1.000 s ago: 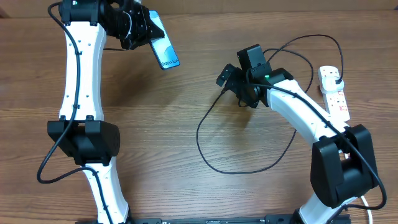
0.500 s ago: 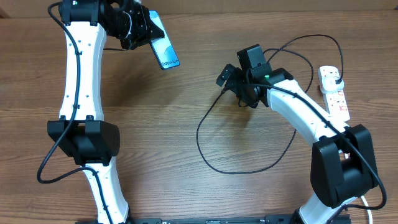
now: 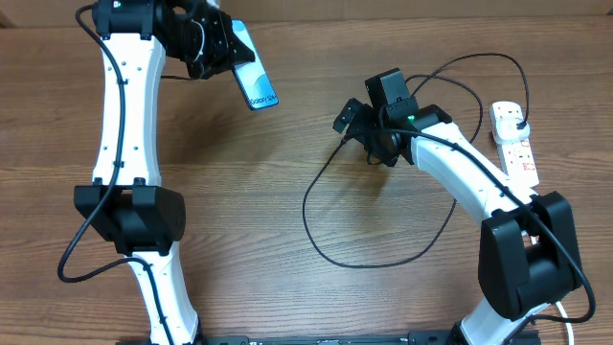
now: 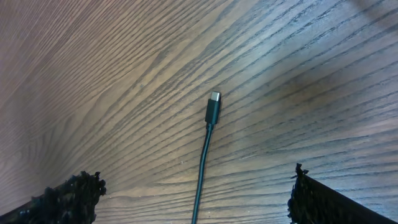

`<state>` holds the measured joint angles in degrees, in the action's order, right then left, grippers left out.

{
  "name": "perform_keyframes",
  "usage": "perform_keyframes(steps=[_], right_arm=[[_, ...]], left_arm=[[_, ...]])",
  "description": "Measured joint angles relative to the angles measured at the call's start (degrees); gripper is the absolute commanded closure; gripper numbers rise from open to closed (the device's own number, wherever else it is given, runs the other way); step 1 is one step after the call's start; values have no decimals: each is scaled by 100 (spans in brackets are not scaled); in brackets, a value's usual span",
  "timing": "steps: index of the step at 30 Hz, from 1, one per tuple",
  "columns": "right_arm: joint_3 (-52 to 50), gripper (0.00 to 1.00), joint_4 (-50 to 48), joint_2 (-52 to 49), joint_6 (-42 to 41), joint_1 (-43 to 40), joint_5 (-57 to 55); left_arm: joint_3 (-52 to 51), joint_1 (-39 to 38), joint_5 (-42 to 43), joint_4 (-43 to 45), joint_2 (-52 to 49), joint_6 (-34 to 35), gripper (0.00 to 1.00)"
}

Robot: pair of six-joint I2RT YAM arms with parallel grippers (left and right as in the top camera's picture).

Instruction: Plug charger to phone and switch on socket

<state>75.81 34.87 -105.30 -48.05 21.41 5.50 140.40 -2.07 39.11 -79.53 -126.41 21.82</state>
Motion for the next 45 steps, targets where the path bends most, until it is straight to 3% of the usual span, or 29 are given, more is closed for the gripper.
perform_keyframes(steps=[7, 40, 45], right_arm=[[0, 0, -780, -4, 4, 0, 0], [20, 0, -463, -7, 271, -2, 474], [282, 10, 127, -13, 251, -33, 461]], left_arm=[[0, -48, -2, -24, 0, 0, 96], [0, -133, -151, -136, 0, -103, 96], [0, -133, -151, -133, 0, -103, 96]])
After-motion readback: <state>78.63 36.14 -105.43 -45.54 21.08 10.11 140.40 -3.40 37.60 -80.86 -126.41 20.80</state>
